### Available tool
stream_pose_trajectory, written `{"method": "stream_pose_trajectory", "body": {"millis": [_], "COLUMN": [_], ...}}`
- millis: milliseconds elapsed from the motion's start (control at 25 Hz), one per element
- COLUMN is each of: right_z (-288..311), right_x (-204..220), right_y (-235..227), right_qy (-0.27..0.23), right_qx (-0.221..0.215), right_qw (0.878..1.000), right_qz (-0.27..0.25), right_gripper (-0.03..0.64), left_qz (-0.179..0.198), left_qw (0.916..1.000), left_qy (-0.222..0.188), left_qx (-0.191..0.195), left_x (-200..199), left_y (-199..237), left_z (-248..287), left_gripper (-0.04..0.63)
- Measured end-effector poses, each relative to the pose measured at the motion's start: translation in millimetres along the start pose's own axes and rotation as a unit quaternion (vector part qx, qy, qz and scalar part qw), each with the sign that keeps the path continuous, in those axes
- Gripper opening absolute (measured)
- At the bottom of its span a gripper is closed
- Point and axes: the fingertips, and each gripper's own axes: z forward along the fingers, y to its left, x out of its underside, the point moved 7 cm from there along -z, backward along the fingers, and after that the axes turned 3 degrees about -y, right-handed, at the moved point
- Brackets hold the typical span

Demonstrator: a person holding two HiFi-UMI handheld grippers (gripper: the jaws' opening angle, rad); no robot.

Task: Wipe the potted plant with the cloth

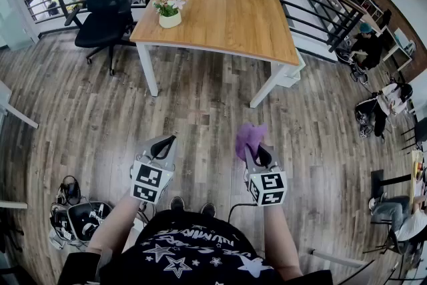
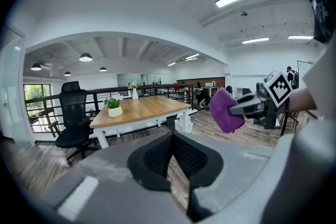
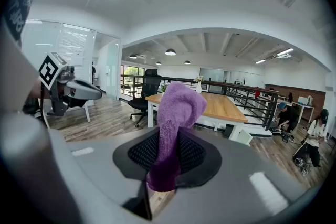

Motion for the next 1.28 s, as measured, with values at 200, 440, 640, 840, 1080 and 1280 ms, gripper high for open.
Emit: {"method": "stream_pose_trajectory", "body": {"millis": [200,440,640,840,1080,1280], "right_z": [2,7,12,25,41,53], "right_x": [2,-4,6,11,5,9], "right_y": [4,19,35,52,74,80], "right_qy": [-0.002,0.003,0.018,0.035,0.033,0.039], "right_qx": [-0.005,-0.015,-0.024,-0.031,-0.023,-0.032], "right_qw": [1.0,1.0,0.999,0.999,0.999,0.999], "right_qz": [-0.001,-0.018,-0.014,-0.002,-0.002,-0.009], "right_gripper": [0.083,0.083,0.083,0.084,0.086,0.086], "left_qz": [-0.011,-0.038,-0.047,-0.064,-0.073,-0.088], "left_qw": [0.9999,0.9992,0.9987,0.9977,0.9972,0.9956], "left_qy": [0.005,0.004,0.016,0.022,-0.005,-0.009], "left_qx": [-0.008,-0.01,-0.001,-0.009,-0.016,-0.029], "left_x": [11,16,32,46,43,48], "left_y": [-2,7,8,32,75,97], "left_z": [-5,-9,-18,-25,-32,-38], "left_gripper": [0.002,0.002,0.002,0.002,0.002,0.002]}}
